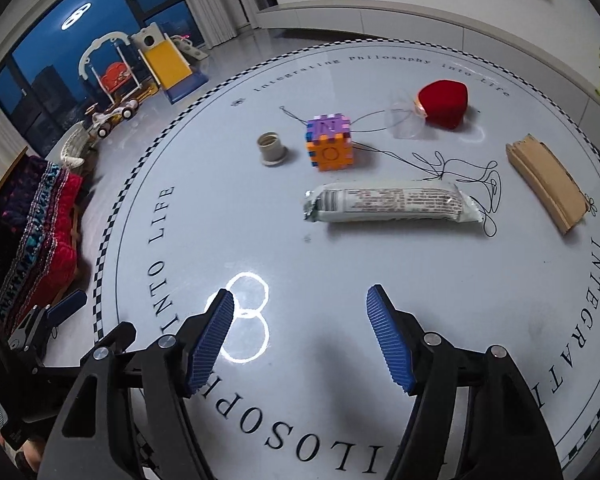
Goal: Collect trash
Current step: 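Move both tools back over the table toward the snack wrapper, then grasp the white bottle cap with the left tool while the right tool grasps the snack wrapper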
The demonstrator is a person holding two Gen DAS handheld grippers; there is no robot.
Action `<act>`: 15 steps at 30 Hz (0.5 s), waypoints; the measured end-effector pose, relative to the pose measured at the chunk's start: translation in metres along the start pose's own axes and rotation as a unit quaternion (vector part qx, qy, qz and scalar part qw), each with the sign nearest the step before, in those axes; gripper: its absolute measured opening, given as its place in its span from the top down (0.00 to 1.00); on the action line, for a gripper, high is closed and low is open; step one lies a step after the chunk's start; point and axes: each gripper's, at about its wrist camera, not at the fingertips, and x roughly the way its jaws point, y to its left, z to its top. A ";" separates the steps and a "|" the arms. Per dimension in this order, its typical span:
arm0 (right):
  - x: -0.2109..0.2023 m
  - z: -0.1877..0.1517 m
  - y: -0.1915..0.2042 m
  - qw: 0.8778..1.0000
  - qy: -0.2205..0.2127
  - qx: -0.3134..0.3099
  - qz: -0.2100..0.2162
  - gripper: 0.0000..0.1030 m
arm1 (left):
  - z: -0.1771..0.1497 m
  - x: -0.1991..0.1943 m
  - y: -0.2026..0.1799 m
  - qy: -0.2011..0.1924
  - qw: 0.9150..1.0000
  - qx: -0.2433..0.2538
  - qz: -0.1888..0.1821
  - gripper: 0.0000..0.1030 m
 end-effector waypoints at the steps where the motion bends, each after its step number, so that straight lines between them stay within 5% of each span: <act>1: 0.003 0.003 -0.005 1.000 0.003 0.007 0.000 0.32 | 0.005 0.003 -0.004 0.000 1.000 0.005 -0.003 0.06; 15: 0.045 0.047 -0.063 0.992 0.036 0.122 0.011 0.32 | 0.046 0.047 -0.029 0.010 0.999 0.030 -0.020 0.06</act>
